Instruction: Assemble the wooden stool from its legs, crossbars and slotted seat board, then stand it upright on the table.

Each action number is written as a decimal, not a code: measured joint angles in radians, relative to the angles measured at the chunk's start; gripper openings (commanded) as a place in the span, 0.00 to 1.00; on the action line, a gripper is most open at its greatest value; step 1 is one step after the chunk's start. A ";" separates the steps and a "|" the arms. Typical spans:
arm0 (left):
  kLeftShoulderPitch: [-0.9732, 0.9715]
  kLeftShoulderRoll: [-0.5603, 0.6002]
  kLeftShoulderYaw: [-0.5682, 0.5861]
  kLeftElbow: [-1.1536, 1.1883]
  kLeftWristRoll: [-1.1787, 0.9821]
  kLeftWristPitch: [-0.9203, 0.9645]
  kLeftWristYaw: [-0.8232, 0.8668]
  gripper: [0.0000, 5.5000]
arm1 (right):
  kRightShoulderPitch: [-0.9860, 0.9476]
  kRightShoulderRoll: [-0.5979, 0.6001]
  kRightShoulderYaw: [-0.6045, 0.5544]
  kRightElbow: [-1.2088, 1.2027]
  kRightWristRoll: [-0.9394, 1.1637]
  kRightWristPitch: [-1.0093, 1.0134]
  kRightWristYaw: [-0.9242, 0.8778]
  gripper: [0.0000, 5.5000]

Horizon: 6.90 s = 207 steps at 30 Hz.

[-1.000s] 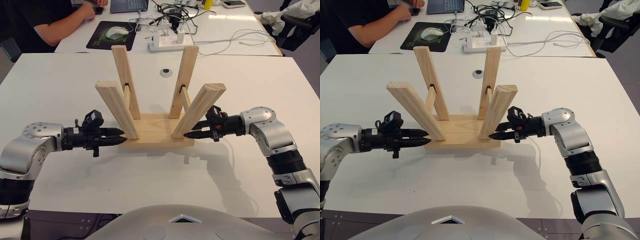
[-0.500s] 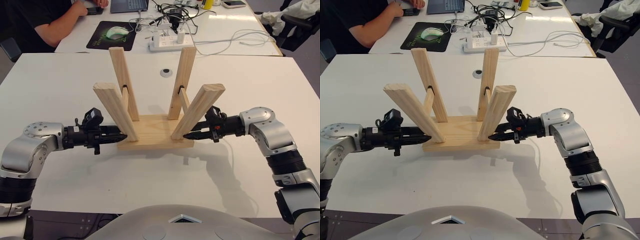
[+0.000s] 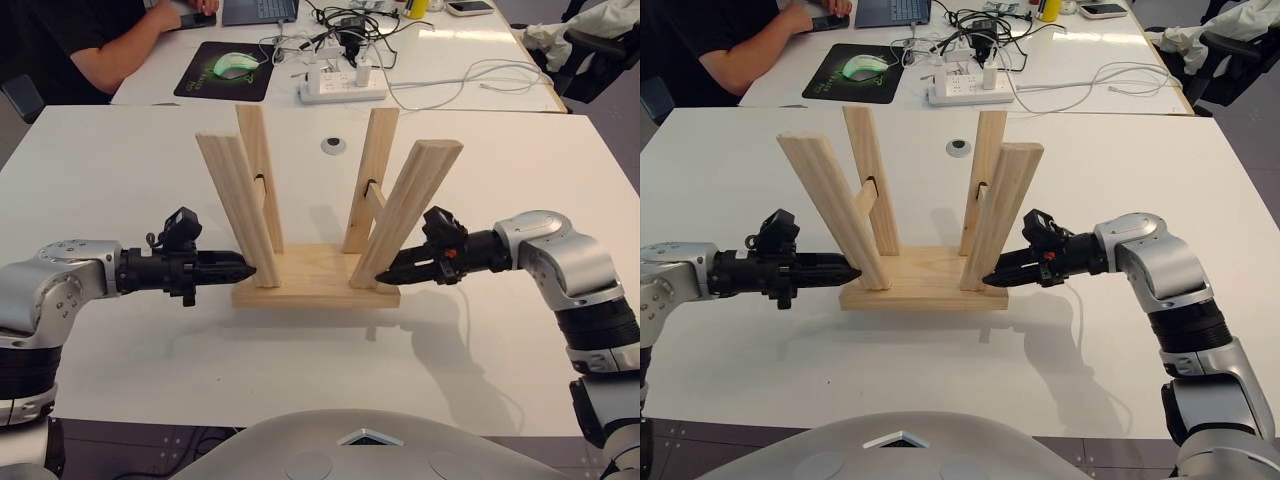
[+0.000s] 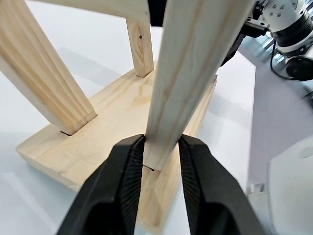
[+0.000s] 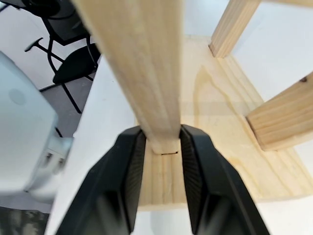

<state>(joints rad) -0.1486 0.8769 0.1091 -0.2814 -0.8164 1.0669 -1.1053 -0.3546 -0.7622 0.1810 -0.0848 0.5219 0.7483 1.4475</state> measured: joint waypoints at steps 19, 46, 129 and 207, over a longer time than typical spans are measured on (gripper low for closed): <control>-0.278 -0.178 0.139 0.429 -0.130 0.367 0.219 0.29 | -0.251 0.149 -0.083 0.279 0.125 0.448 -0.210 0.26; -0.180 -0.114 0.184 0.330 -0.118 0.289 0.114 0.56 | -0.239 0.244 -0.309 0.370 0.191 0.489 -0.431 0.56; 0.279 -0.020 -0.042 0.267 0.493 -0.692 -0.051 0.04 | 0.126 0.263 0.004 0.385 -0.305 -0.661 -0.277 0.00; -0.017 0.385 0.360 -0.147 -0.009 -0.040 -0.059 0.00 | 0.042 -0.103 -0.448 -0.332 0.540 0.341 -0.417 0.00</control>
<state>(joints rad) -0.1659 1.2622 0.4688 -0.4286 -0.8252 1.0265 -1.1646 -0.3122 -0.8655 -0.2671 -0.4167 1.0622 1.0891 1.0304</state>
